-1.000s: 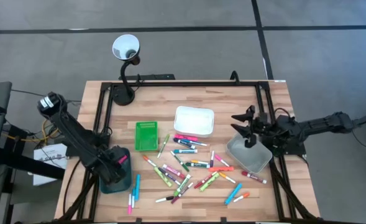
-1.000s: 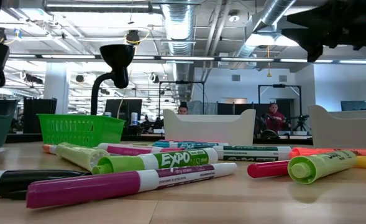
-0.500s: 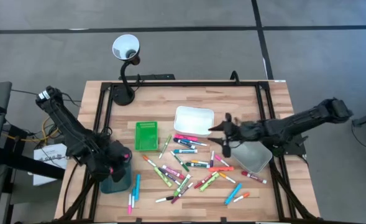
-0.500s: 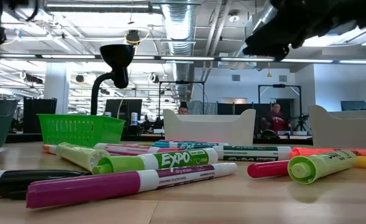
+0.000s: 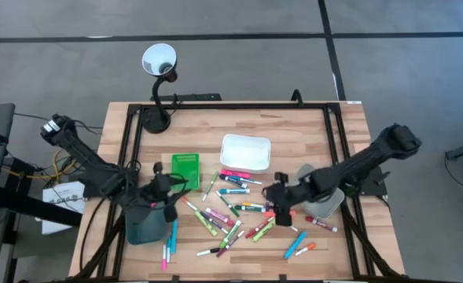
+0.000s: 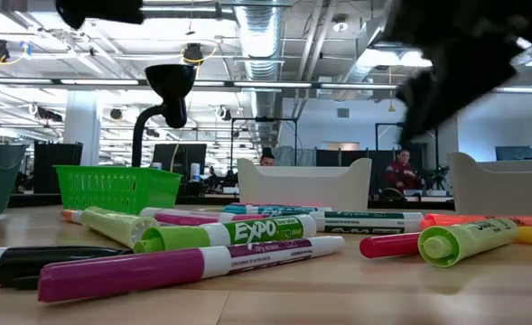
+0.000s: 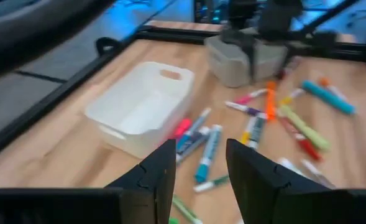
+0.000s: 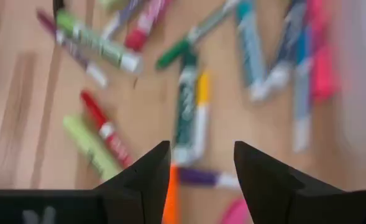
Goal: Pick & Place Markers
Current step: Put the big orange highlighter pen into the blue bin
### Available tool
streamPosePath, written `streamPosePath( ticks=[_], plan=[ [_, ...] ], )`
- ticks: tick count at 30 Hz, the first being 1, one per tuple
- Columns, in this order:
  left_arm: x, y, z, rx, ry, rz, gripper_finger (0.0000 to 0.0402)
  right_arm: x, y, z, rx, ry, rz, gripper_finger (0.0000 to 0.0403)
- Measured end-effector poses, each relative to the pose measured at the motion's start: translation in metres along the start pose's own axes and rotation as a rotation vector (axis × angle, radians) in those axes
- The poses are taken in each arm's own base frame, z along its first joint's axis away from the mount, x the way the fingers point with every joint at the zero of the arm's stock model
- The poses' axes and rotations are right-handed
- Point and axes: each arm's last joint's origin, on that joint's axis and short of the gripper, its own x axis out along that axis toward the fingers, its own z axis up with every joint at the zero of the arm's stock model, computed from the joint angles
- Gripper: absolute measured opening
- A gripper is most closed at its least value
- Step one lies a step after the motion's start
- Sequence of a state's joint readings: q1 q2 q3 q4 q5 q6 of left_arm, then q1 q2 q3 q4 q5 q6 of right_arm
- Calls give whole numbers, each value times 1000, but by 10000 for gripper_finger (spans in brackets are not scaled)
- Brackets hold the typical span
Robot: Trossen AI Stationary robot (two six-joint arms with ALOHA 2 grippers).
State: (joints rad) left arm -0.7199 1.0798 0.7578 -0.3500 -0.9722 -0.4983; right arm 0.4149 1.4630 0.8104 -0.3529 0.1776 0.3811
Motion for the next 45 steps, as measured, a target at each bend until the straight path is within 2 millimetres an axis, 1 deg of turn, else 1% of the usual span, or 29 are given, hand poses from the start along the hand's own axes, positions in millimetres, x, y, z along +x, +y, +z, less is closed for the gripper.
streamPosePath(
  ticks=[4, 7, 12, 16, 20, 28, 31, 33, 36, 38, 40, 42, 45],
  plan=[
    [13, 11, 4, -26, 5, 74, 137, 25, 8, -13, -27, 105, -26, 167],
    [21, 18, 6, -45, 15, 108, 137, 35, 12, -19, -45, 153, -12, 166],
    [31, 28, 9, -71, 28, 160, 137, 40, 17, -18, -38, 189, 41, 166],
    [38, 36, 11, -36, 38, 204, 137, 40, 14, -18, -32, 200, 39, 163],
    [43, 43, 12, -25, 45, 239, 137, 41, 12, -18, -29, 205, 33, 149],
    [50, 52, 14, -48, 49, 290, 137, 65, 11, -28, -39, 305, 35, 116],
    [53, 57, 15, -59, 50, 314, 137, 66, 10, -28, -63, 302, 17, 105],
    [55, 60, 16, -66, 51, 329, 137, 61, 9, -26, -58, 282, 23, 92],
    [57, 63, 16, -75, 50, 345, 137, 45, 6, -18, -36, 221, 62, 63],
    [58, 64, 17, -78, 50, 350, 137, 25, 6, -4, -19, 132, 101, 46],
    [57, 64, 17, -81, 48, 350, 137, 5, 7, 10, -23, 23, 126, 45],
    [58, 64, 17, -83, 45, 348, 137, -13, 7, 17, -100, -76, 129, 45],
    [58, 63, 19, -96, 33, 342, 137, -49, 10, 37, -270, -353, 112, 45]
  ],
)
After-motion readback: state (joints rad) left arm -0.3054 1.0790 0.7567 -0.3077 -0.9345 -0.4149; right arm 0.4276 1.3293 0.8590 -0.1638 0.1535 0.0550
